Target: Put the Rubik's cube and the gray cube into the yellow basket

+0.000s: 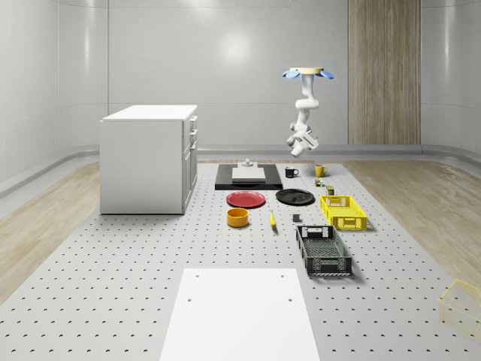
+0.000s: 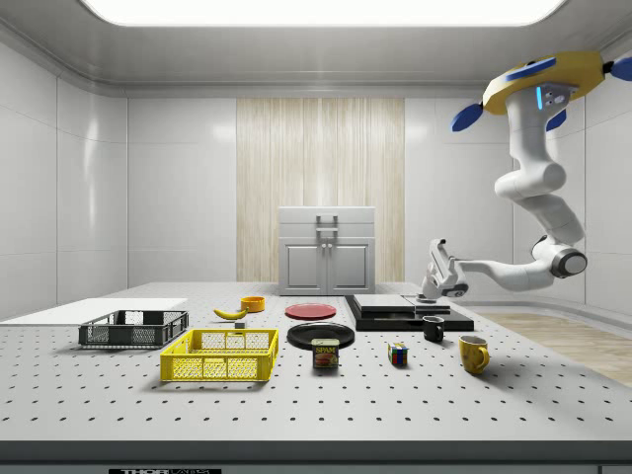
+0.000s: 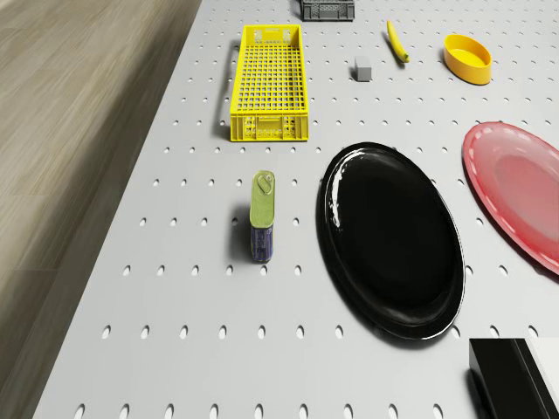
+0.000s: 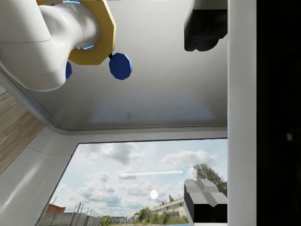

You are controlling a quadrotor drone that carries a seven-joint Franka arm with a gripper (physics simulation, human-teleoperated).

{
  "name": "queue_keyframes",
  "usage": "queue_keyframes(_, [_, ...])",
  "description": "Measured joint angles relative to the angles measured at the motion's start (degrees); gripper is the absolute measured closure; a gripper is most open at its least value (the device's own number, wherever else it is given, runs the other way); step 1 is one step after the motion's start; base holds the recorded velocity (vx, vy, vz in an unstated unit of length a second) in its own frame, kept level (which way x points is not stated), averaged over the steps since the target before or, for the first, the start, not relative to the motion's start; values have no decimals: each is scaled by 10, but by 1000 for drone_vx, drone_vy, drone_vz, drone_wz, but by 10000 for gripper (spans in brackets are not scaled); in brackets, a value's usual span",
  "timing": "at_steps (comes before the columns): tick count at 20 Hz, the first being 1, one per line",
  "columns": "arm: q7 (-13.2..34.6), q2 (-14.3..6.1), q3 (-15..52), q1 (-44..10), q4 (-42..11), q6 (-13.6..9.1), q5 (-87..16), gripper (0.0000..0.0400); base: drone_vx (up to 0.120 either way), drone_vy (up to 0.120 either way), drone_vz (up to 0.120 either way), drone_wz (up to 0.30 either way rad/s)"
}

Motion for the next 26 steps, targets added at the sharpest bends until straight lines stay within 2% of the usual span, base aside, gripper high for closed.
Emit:
queue_keyframes(4, [61, -28, 145, -66, -127, 7, -243, 0, 120, 0, -120, 0])
queue_keyframes(6, [107, -45, 214, -114, -203, 1, -373, 0, 120, 0, -120, 0])
queue_keyframes(9, [184, -69, 299, -202, -296, -28, -543, 0, 120, 0, -120, 0])
queue_keyframes(11, [232, -84, 342, -264, -335, -56, -625, 0, 120, 0, -120, 0])
queue_keyframes(15, [304, -112, 400, -369, -375, -104, -721, 0, 120, 0, -120, 0])
queue_keyframes(18, [338, -130, 425, -421, -386, -127, -754, 0, 120, 80, 0, 0])
queue_keyframes(21, [361, -145, 442, -456, -390, -139, -769, 0, 120, 13, -67, 0])
queue_keyframes(26, [383, -165, 459, -488, -393, -143, -776, 0, 8, 0, -120, 0])
